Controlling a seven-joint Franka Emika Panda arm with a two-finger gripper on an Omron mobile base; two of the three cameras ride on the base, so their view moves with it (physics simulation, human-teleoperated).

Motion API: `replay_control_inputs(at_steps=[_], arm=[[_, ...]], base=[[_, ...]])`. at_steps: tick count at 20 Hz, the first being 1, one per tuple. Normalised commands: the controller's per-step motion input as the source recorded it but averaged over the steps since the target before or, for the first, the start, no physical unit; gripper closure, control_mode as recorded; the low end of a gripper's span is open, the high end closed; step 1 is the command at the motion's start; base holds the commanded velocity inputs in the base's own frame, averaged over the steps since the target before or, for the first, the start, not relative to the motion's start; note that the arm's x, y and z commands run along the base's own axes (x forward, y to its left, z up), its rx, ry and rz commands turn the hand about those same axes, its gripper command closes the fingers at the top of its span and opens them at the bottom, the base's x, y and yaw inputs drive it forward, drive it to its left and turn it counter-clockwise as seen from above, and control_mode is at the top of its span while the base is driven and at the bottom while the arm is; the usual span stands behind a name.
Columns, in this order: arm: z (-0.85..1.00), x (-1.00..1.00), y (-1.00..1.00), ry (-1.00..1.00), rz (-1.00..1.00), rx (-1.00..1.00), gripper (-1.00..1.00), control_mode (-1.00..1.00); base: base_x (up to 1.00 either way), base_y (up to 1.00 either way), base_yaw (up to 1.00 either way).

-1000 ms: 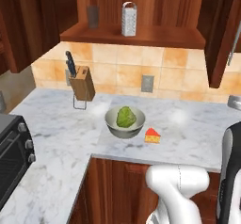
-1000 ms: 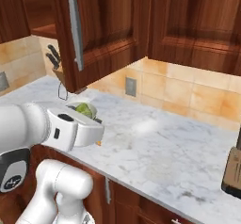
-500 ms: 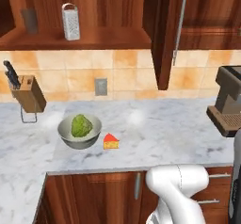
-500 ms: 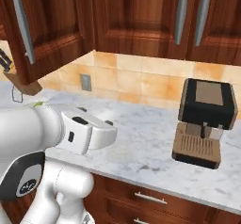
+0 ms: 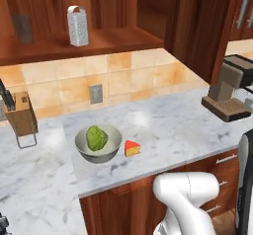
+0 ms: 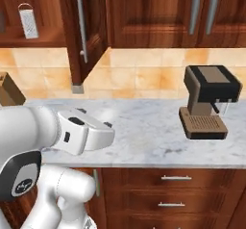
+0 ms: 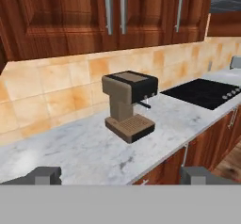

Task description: Pick the cheese from the fridge and the cheese grater from the cabinet and place them next to the salad bowl.

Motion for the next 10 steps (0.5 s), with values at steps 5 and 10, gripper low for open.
replay_control_inputs(at_steps=[5, 10], arm=[[0.00, 0.00, 0.00, 0.00, 0.00, 0.00, -1.00, 1.00], [0.00, 0.00, 0.00, 0.00, 0.00, 0.00, -1.00, 1.00]], base=[[-0.93, 1.00, 0.10], [-0.28, 1.00, 0.45]])
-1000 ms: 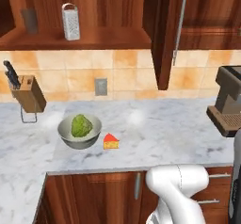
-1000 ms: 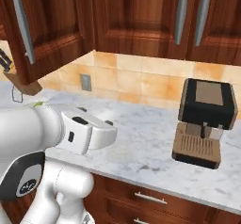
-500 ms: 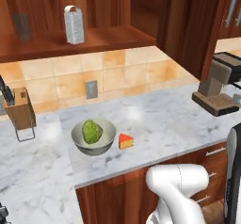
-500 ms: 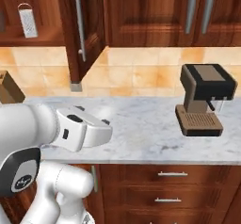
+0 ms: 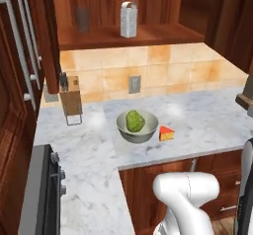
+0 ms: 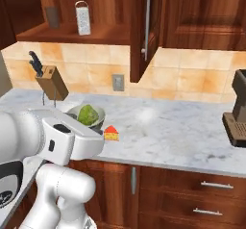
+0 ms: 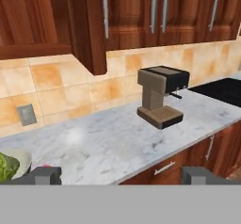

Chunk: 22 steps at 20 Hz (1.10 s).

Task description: Pick the cheese from the fridge and the cheese grater from the cabinet and place them next to the salad bowl.

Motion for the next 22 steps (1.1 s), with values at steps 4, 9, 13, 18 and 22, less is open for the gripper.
replay_control_inputs(at_steps=[4, 9, 13, 18, 22], arm=[[0.00, 0.00, 0.00, 0.00, 0.00, 0.00, -1.00, 1.00], [0.00, 0.00, 0.00, 0.00, 0.00, 0.00, -1.00, 1.00], [0.00, 0.00, 0.00, 0.00, 0.00, 0.00, -1.00, 1.00], [0.00, 0.00, 0.00, 0.00, 0.00, 0.00, -1.00, 1.00], [0.00, 0.00, 0.00, 0.00, 0.00, 0.00, -1.00, 1.00]], base=[[0.00, 0.88, 0.71], [0.72, 0.00, 0.43], [0.74, 0.99, 0.33], [0.27, 0.89, 0.41], [0.50, 0.73, 0.59]])
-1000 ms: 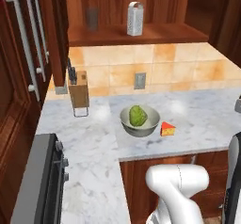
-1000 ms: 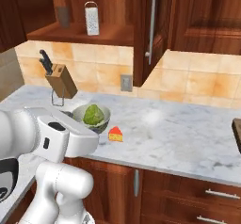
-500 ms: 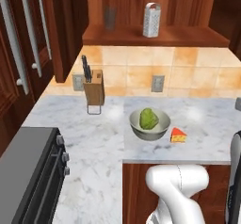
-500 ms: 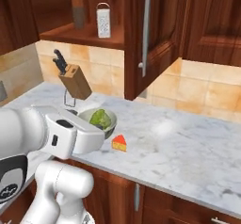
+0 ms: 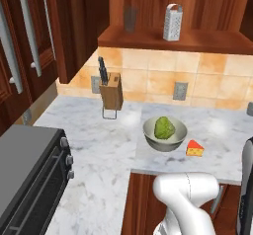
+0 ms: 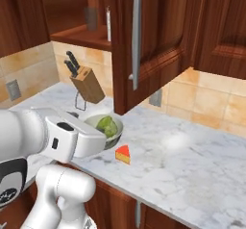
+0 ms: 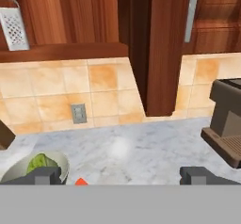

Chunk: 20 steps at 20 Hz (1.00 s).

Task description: Pick the cheese from the fridge and the cheese grater from the cabinet and place them next to the salad bowl.

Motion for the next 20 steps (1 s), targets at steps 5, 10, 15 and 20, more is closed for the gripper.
replay_control_inputs(at_steps=[5, 10, 15, 20], arm=[[0.00, 0.00, 0.00, 0.00, 0.00, 0.00, -1.00, 1.00], [0.00, -0.01, 0.15, 0.00, 0.05, 0.00, -1.00, -1.00], [0.00, -0.17, 0.99, 0.01, 0.23, 0.00, -1.00, -1.00], [0.00, -0.09, 1.00, 0.03, 0.25, 0.00, -1.00, -1.00]], base=[[0.29, 0.86, 0.28], [0.11, 0.59, 0.17], [0.00, 0.00, 0.00], [0.00, 0.00, 0.00]])
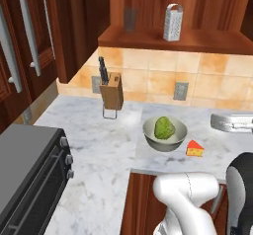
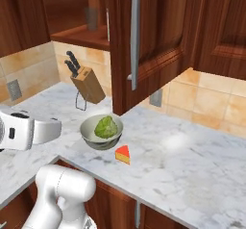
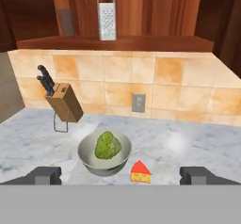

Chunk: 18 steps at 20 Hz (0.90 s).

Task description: Pick the cheese from the fridge and the cheese grater from the cabinet and place them next to the salad bowl.

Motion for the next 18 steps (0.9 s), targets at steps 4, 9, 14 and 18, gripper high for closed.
replay_control_inputs(at_steps=[4, 9, 14, 18], arm=[[0.01, 0.05, 0.55, 0.00, 0.20, 0.00, -1.00, -1.00], [0.13, 0.14, 0.03, -0.15, 0.04, -0.04, -1.00, -1.00], [0.33, 0.00, 0.04, -0.25, 0.00, -0.05, -1.00, -1.00], [0.31, 0.02, 0.00, -0.20, 0.00, -0.02, -1.00, -1.00]], base=[[0.00, 0.00, 0.00], [0.00, 0.00, 0.00], [0.00, 0.00, 0.00], [0.00, 0.00, 0.00]])
